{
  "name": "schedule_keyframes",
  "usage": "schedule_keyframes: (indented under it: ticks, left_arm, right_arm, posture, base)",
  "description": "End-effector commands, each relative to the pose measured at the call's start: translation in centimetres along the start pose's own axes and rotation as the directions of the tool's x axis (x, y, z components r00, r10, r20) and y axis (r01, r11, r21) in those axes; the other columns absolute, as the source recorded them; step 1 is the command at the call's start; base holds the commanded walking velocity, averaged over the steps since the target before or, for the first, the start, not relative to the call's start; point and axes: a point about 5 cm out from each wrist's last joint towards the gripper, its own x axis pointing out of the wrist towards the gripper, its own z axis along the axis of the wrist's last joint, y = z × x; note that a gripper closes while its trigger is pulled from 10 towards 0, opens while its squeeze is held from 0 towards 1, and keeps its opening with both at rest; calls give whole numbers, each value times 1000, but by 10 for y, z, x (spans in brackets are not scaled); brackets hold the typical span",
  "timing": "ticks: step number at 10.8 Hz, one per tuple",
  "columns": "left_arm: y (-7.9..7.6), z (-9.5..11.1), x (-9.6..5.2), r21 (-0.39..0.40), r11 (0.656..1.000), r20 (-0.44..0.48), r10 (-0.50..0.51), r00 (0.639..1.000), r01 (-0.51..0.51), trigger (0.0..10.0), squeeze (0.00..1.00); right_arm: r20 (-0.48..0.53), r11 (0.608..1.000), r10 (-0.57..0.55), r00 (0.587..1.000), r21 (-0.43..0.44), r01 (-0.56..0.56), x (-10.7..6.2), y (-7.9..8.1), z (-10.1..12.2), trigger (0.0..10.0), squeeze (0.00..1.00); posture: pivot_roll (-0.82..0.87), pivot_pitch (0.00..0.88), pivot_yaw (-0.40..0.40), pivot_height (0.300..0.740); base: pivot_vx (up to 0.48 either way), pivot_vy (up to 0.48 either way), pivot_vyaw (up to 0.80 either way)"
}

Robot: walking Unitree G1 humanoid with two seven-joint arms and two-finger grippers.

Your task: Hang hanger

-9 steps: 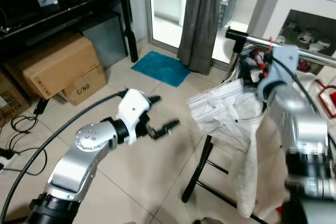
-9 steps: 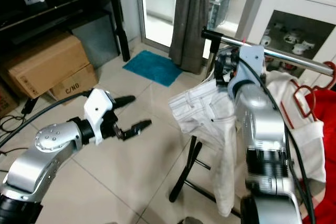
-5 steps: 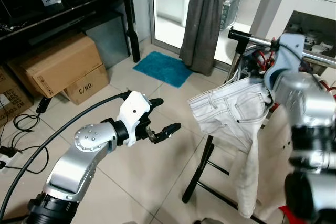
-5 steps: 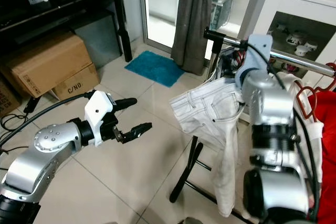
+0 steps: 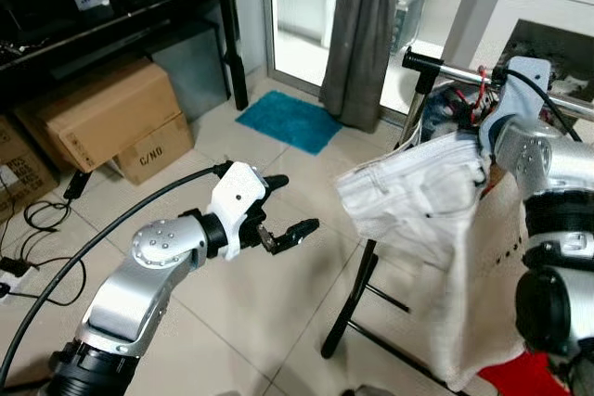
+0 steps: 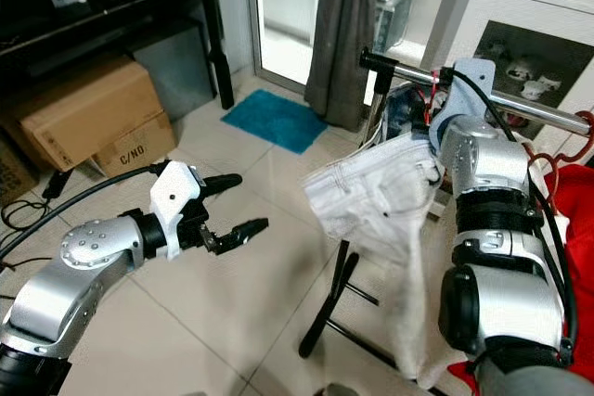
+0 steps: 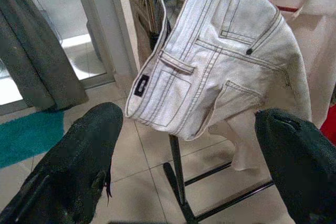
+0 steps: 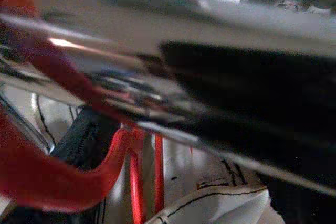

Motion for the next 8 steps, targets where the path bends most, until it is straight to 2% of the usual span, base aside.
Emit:
schedule_keyframes:
  ticks: [1,5,8]
  left_arm:
    - [3,-1,0,17,1000,-24,2,1000,-1,10000,733]
    - [3,-2,-3,24,1000,-33,5,999,-4,10000,733]
    - [2,-4,-2,31,1000,-47,-1,999,2,10000,733]
  right_arm:
    - [7,1000,-6,1000,-28,6,2,-2,4,0,0]
    - [9,995,70,997,-64,-70,5,6,9,0,0]
    - [-33,989,108,994,-98,-111,7,9,0,0,0]
  posture:
    - [-55,0,3,740]
    - [-49,0,-1,740]
    - [-55,0,0,740]
  base:
    - [0,0,0]
    - [0,0,0]
    - [0,0,0]
